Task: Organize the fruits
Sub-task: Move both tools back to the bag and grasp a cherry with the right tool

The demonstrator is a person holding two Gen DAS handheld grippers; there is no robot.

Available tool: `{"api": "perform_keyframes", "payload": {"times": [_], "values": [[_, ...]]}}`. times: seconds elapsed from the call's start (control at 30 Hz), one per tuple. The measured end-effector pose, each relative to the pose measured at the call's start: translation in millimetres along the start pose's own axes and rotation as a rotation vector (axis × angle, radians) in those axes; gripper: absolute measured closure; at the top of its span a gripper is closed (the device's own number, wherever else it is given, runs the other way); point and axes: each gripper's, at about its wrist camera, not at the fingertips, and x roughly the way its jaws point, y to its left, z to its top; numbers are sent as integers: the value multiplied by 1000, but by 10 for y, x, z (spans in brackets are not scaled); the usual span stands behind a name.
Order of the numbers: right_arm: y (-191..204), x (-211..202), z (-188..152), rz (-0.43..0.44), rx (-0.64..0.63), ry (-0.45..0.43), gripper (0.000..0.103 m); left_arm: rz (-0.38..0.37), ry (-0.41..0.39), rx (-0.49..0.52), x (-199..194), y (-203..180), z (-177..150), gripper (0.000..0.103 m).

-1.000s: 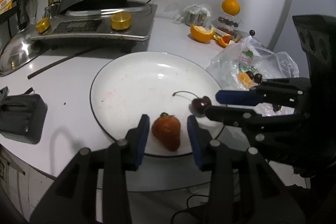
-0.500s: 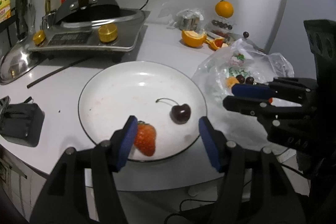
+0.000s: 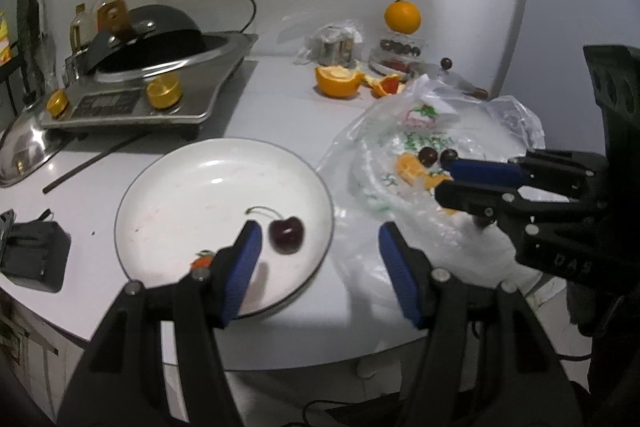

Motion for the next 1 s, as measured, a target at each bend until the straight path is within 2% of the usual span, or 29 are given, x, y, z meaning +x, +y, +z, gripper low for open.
{"api": "perform_keyframes", "payload": {"times": [0.57,1.0], "values": [[-543,-261,-332,-55,88,-19,75,-32,20,91,128,-601,97,40],[-891,-244,-637,-68,136,5,75,-40,53,134,311,-977,102,40]]}}
